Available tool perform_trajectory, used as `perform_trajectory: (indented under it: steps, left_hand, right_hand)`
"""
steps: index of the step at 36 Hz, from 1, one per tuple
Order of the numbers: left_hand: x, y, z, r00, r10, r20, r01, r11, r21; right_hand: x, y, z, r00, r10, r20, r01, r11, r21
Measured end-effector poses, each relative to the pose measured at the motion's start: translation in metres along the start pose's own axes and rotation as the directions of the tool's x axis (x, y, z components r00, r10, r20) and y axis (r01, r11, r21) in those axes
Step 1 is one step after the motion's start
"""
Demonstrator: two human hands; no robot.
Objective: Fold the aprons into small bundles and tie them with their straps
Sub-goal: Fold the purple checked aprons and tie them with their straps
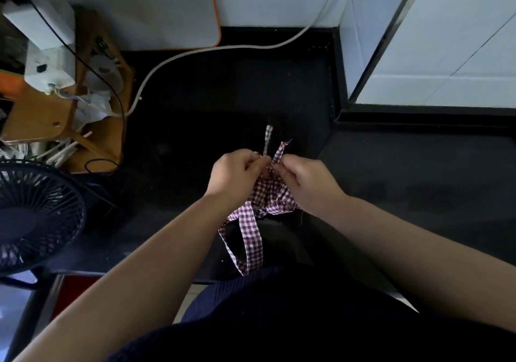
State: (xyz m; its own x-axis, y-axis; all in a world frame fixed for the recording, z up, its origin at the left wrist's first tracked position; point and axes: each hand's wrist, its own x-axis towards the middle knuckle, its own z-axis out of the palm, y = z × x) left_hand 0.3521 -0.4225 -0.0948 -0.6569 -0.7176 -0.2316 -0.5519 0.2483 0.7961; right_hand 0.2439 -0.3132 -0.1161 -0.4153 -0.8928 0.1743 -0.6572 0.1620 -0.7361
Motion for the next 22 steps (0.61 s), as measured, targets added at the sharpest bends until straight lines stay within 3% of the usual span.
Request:
perform_trajectory:
  steps: [3, 6, 9, 11, 14, 18, 20, 22]
  left_hand:
    - [0.0, 0.0, -0.003, 0.998, 0.009, 0.065, -0.006, 0.999, -0.038]
    - [0.0, 0.001, -0.007, 0.976, -0.019, 0.215, 0.034, 0.997, -0.066]
    - [-0.002, 0.001, -0.012, 0.942, -0.006, 0.337, 0.051, 0.991, -0.125]
    - [-0.003, 0.0, -0.013, 0.931, 0.015, 0.365, 0.002, 0.999, -0.046]
    - [-0.005, -0.004, -0.01, 0.975, 0.039, 0.221, -0.047, 0.998, 0.034]
    - [-0.01, -0.008, -0.001, 0.992, 0.115, 0.049, -0.116, 0.993, 0.015]
    - [-0.012, -0.008, 0.002, 0.985, 0.173, 0.005, -0.173, 0.983, 0.06]
    - [-0.014, -0.009, 0.004, 0.979, 0.202, -0.024, -0.198, 0.976, 0.094]
  right_hand:
    - [0.0, 0.0, 0.001, 0.998, -0.054, -0.01, 0.054, 0.998, -0.036]
    - [-0.001, -0.002, -0.001, 0.997, -0.007, 0.074, 0.017, 0.991, -0.129]
    - [0.003, -0.003, -0.004, 0.985, 0.041, 0.168, -0.022, 0.994, -0.111]
    - [0.005, -0.005, -0.005, 0.983, 0.046, 0.176, -0.034, 0.997, -0.07]
    - [0.009, -0.006, -0.004, 0.981, 0.11, 0.162, -0.116, 0.993, 0.025]
    - [0.018, -0.006, -0.005, 0.93, 0.349, 0.116, -0.364, 0.919, 0.154]
    - [0.02, -0.006, -0.005, 0.914, 0.384, 0.129, -0.399, 0.908, 0.124]
    - [0.019, -0.01, -0.008, 0.923, 0.326, 0.205, -0.331, 0.944, -0.012]
